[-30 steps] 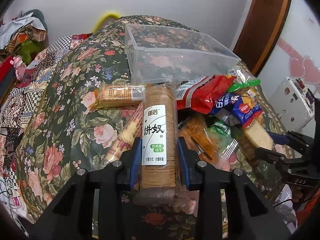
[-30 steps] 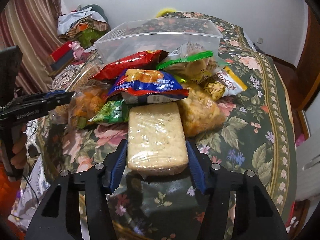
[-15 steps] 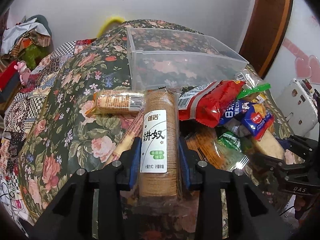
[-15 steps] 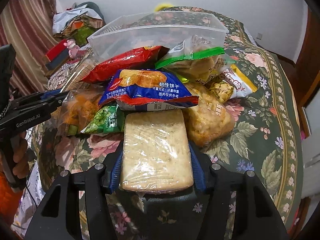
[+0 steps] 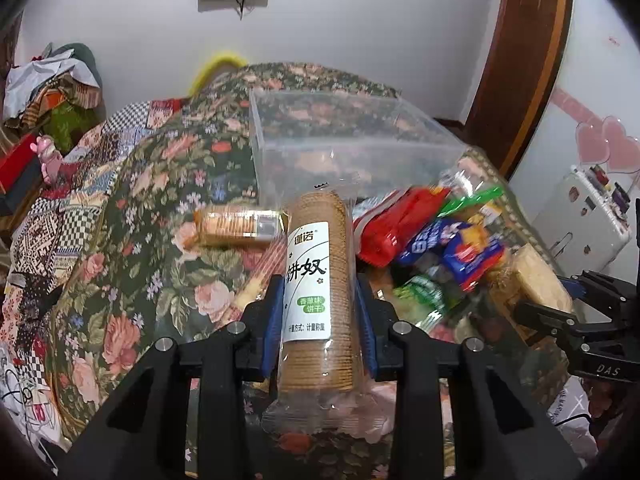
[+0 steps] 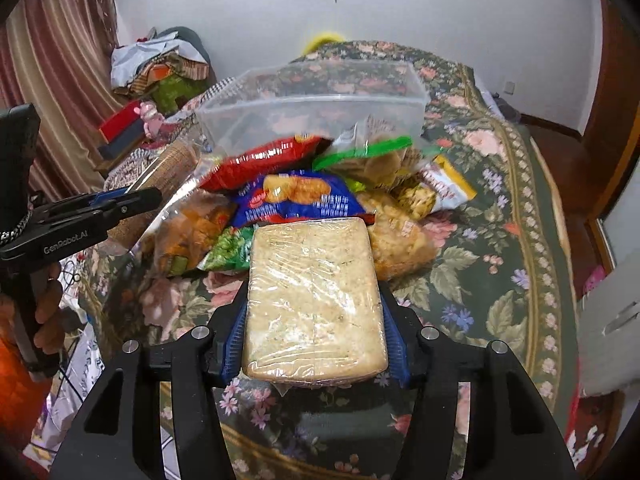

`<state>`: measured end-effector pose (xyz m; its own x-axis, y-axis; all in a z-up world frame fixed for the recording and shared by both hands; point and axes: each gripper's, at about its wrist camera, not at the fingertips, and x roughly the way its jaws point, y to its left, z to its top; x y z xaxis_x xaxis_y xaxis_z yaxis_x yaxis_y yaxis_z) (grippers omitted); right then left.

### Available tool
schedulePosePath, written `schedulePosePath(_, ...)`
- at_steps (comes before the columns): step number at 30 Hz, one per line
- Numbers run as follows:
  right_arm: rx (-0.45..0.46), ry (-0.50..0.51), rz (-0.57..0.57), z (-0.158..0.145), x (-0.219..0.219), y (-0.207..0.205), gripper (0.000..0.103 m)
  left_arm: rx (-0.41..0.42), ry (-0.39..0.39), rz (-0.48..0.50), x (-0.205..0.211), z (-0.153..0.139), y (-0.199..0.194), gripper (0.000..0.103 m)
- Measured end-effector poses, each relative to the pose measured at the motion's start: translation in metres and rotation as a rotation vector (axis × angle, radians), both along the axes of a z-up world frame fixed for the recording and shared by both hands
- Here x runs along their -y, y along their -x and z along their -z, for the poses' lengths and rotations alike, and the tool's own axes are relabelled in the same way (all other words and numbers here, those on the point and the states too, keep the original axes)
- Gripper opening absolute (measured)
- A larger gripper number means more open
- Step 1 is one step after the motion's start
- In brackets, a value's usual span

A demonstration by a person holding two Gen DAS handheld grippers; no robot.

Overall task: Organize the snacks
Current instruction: 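Carry cracker roll with left tool while right tool carries cake into the clear box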

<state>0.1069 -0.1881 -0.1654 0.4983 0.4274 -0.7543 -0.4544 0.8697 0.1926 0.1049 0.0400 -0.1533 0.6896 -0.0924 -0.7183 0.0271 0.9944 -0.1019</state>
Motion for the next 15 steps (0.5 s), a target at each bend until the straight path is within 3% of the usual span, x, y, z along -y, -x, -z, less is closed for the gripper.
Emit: schedulePosePath(15,0.151,-0.053,0.029,-0.053,0.003,-0.011,0.053,0.107,0.032,-0.016,-0.001,-0.05,-0.005,0.033)
